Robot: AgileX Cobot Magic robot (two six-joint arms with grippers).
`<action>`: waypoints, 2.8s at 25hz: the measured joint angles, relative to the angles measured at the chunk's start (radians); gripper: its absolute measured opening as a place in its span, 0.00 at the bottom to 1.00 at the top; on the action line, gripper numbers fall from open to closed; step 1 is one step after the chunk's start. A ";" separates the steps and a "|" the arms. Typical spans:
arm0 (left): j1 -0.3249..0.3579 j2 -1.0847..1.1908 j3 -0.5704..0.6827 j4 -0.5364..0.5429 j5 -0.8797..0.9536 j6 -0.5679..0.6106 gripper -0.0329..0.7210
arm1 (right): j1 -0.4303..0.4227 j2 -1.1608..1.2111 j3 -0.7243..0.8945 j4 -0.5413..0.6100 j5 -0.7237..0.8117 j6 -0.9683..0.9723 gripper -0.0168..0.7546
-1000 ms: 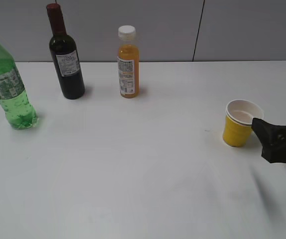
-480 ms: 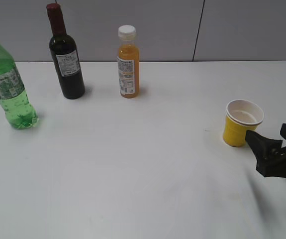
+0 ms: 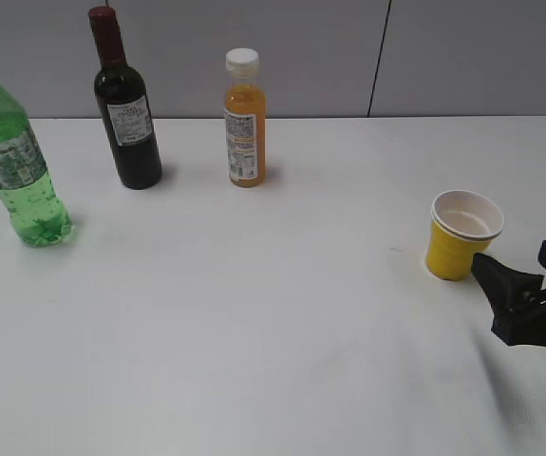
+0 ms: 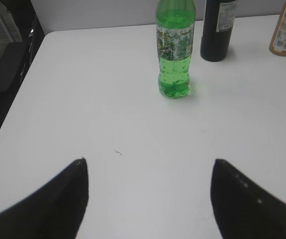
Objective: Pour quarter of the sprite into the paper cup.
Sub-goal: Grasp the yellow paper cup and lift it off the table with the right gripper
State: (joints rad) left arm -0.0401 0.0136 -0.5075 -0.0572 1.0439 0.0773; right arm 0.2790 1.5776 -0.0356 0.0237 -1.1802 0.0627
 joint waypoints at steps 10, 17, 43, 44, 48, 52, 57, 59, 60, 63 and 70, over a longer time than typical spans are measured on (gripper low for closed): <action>0.000 0.000 0.000 0.000 0.000 0.000 0.82 | 0.000 0.005 -0.054 0.000 0.110 -0.015 0.80; 0.000 0.000 0.000 0.000 0.000 0.000 0.82 | 0.000 0.120 -0.073 -0.002 0.100 -0.016 0.85; 0.000 0.000 0.000 0.000 0.000 0.000 0.82 | 0.000 0.424 -0.245 0.051 -0.013 0.039 0.89; 0.000 0.000 0.000 0.000 0.000 0.000 0.82 | 0.000 0.432 -0.250 0.055 -0.013 0.039 0.89; 0.000 0.000 0.000 0.000 0.000 0.000 0.82 | 0.000 0.469 -0.283 0.068 -0.013 0.044 0.89; 0.000 0.000 0.000 0.000 0.000 0.000 0.82 | 0.000 0.495 -0.319 0.070 -0.001 0.048 0.89; 0.000 0.000 0.000 0.000 0.000 0.000 0.82 | 0.000 0.503 -0.356 0.080 0.048 0.050 0.89; 0.000 0.000 0.000 0.000 0.000 0.000 0.82 | 0.000 0.513 -0.367 0.080 0.059 0.050 0.89; 0.000 0.000 0.000 0.000 0.000 0.000 0.82 | 0.000 0.519 -0.371 0.080 0.057 0.050 0.89; 0.000 0.000 0.000 0.000 0.000 0.000 0.82 | 0.000 0.538 -0.384 0.080 0.040 0.049 0.89; 0.000 0.000 0.000 0.000 0.000 0.000 0.82 | 0.000 0.569 -0.412 0.081 0.014 0.045 0.88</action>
State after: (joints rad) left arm -0.0401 0.0136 -0.5075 -0.0572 1.0439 0.0773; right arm 0.2790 2.1468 -0.4480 0.1046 -1.1667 0.1081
